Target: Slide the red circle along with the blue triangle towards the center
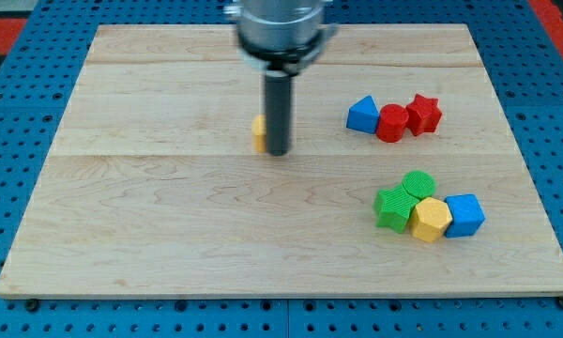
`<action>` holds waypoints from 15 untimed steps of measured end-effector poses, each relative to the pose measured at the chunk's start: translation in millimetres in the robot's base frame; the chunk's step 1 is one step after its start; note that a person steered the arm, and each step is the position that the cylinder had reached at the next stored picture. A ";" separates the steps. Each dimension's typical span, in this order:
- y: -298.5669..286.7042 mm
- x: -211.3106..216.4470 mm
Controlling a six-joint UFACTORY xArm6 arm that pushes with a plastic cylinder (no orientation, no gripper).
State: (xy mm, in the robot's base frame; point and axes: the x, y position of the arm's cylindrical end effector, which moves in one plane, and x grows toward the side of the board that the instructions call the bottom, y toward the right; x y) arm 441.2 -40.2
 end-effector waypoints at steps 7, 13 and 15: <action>249.7 23.4; 166.1 -35.8; 112.2 -35.8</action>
State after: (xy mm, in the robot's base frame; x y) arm 405.4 72.0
